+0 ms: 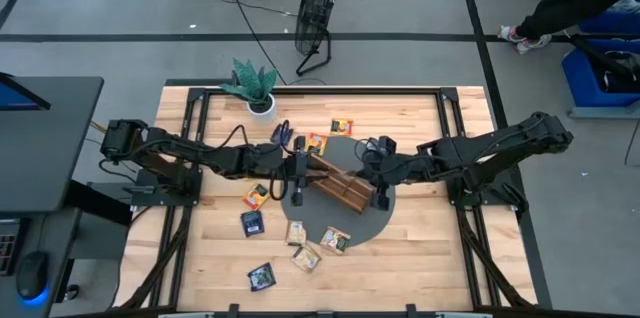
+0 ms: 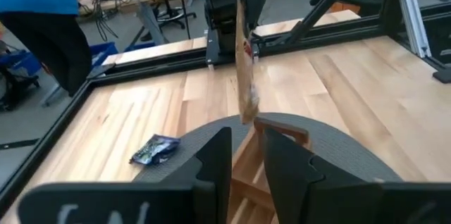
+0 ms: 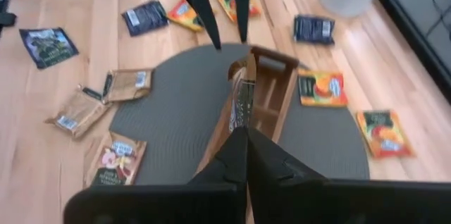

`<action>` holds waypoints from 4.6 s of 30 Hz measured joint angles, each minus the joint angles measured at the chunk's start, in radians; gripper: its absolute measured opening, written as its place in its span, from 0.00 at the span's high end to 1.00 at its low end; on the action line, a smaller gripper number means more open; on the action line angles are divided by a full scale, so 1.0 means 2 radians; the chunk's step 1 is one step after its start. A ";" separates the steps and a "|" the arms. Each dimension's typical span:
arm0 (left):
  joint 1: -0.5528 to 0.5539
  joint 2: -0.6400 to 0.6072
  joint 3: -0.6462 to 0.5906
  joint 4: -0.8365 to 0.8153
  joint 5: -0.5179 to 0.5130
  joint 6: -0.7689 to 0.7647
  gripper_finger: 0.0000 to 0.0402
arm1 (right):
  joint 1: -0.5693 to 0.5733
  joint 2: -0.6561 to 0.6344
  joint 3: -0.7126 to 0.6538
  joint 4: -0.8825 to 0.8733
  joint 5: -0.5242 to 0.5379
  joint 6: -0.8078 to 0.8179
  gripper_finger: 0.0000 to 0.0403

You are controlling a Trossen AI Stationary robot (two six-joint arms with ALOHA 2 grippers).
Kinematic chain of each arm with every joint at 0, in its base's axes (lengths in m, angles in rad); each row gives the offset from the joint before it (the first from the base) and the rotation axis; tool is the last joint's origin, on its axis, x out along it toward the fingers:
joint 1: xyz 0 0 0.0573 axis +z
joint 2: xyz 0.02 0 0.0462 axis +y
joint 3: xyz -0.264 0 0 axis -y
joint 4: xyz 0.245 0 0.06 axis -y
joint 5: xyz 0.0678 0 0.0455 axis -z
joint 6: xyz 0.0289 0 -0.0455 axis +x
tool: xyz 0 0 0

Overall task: Pick & Place Tea
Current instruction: Put the brown tea bag into the right section of the wooden organizer

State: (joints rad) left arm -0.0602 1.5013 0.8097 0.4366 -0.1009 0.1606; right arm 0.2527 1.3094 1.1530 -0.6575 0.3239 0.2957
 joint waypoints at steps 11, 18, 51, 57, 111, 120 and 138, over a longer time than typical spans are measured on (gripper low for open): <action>-0.004 -0.010 0.000 0.051 0.043 -0.032 0.78 | 0.017 0.000 0.000 -0.068 0.010 0.067 1.00; -0.004 -0.013 0.000 0.130 0.094 -0.026 0.78 | 0.020 0.000 0.000 -0.085 0.017 0.085 1.00; 0.008 -0.230 -0.304 0.264 0.063 -0.101 0.78 | -0.034 0.057 -0.003 -0.101 -0.080 0.149 1.00; 0.008 -0.242 -0.311 0.247 0.063 -0.103 0.78 | -0.045 0.081 -0.003 -0.095 -0.085 0.145 1.00; 0.008 -0.242 -0.311 0.238 0.064 -0.111 0.78 | -0.072 0.174 -0.002 -0.108 -0.077 0.121 0.73; 0.009 -0.242 -0.311 0.235 0.064 -0.110 0.78 | -0.072 0.130 -0.002 -0.122 -0.059 0.122 0.65; 0.009 -0.242 -0.311 0.234 0.064 -0.111 0.78 | -0.003 0.090 -0.002 0.019 -0.119 0.142 0.65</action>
State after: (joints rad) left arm -0.0429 1.0180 0.1880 0.9045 0.0264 -0.0605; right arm 0.2472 1.4899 1.1481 -0.6198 0.0850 0.5795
